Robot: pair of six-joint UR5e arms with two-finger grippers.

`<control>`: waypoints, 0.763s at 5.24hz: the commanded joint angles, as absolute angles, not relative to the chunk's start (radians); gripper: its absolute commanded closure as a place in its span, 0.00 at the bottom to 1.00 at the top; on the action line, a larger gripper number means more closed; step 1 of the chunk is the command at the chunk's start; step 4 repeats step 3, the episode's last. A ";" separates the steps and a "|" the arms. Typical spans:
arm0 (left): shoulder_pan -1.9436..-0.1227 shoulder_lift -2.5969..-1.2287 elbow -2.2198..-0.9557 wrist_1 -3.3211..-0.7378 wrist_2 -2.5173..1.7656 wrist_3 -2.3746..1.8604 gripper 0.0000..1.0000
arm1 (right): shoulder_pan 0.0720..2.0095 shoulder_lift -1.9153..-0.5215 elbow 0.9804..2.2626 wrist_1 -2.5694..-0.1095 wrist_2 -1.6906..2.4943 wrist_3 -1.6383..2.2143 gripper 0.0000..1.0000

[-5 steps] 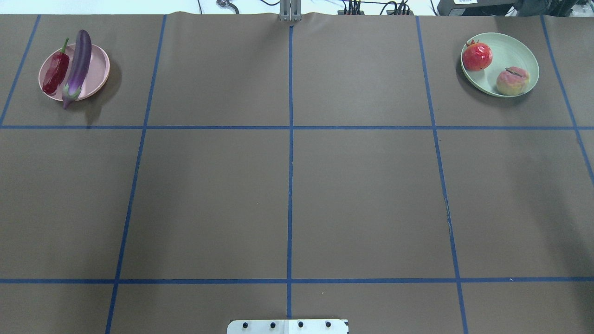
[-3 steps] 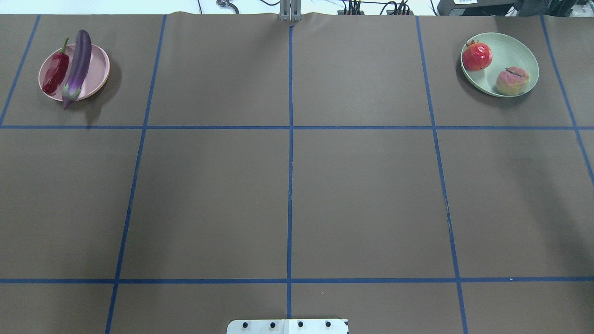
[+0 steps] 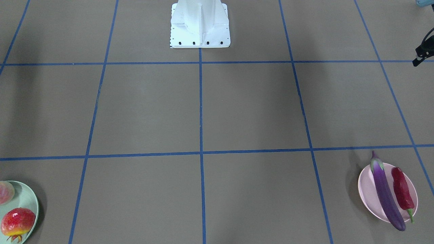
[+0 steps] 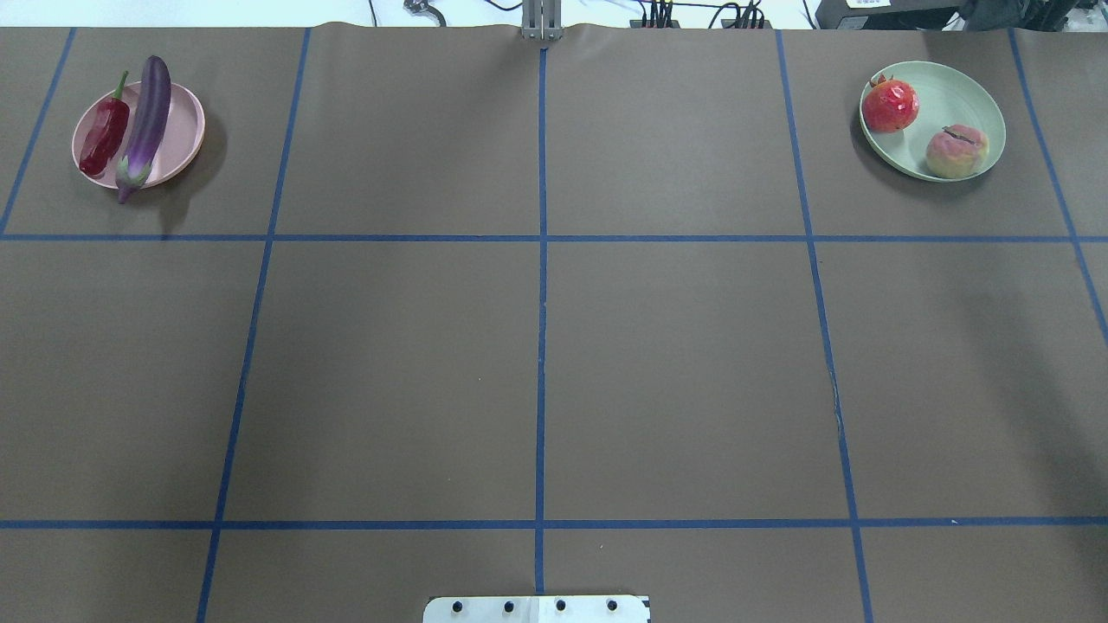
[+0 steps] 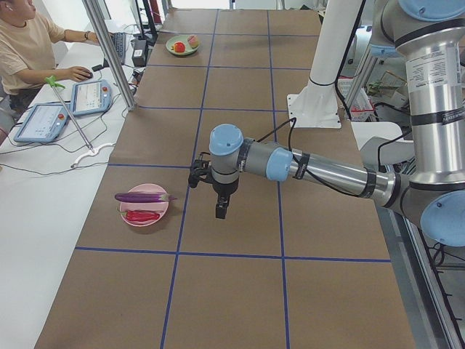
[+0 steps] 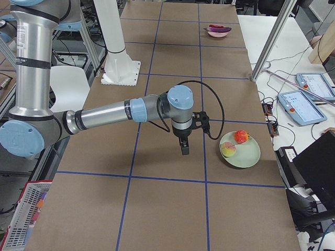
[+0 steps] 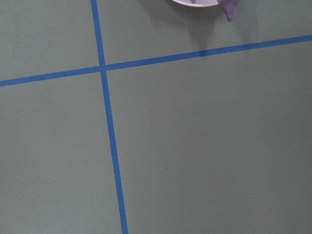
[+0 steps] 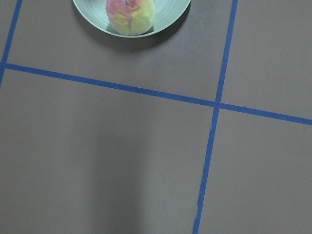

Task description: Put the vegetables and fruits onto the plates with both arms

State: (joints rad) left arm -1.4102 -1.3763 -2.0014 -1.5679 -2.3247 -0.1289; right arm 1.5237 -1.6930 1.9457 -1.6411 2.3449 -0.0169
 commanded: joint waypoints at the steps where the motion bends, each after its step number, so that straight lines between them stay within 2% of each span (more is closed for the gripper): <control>1: -1.411 -1.373 -2.006 -1.559 -2.342 -0.130 0.00 | 1.522 -1.678 1.909 -1.644 2.349 -0.009 0.00; 2: -1.410 -1.381 -1.993 -1.562 -2.351 -0.129 0.00 | 1.523 -1.677 1.866 -1.643 2.455 -0.014 0.00; 4: -1.411 -1.379 -2.003 -1.566 -2.362 -0.129 0.00 | 1.523 -1.663 1.870 -1.641 2.473 -0.015 0.00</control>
